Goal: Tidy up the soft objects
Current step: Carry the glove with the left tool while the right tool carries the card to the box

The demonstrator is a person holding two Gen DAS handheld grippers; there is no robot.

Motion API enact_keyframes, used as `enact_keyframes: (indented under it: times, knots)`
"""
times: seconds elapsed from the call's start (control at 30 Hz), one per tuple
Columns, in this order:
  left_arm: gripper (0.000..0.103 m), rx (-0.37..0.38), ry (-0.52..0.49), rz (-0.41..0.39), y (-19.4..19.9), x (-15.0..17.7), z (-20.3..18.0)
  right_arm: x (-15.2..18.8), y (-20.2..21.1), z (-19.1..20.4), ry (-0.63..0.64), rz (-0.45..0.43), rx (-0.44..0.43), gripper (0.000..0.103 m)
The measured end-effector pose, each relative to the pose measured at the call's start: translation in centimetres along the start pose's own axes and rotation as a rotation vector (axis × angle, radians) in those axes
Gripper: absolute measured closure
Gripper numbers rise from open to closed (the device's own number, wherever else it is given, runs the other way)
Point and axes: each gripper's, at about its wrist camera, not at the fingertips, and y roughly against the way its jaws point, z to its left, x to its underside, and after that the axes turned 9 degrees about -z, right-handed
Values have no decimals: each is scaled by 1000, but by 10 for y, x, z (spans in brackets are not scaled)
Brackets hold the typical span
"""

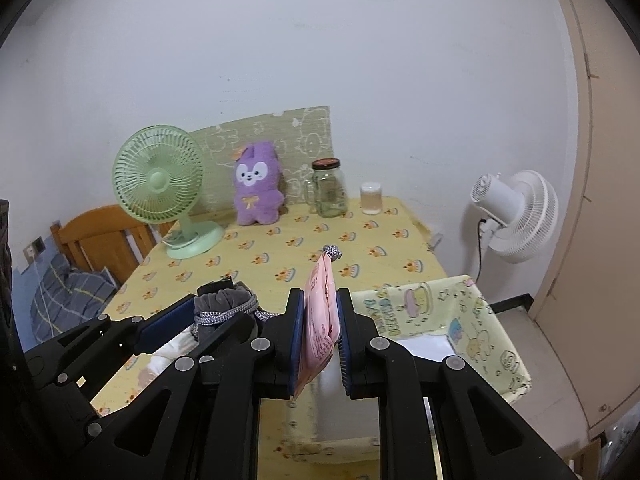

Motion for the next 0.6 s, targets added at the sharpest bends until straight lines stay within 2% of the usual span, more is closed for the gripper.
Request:
enact_keyframes:
  times: [0.6]
  knots:
    - [69,84,-27,47,-41,-1,-45,7,-16,-57,-53,13,103,84]
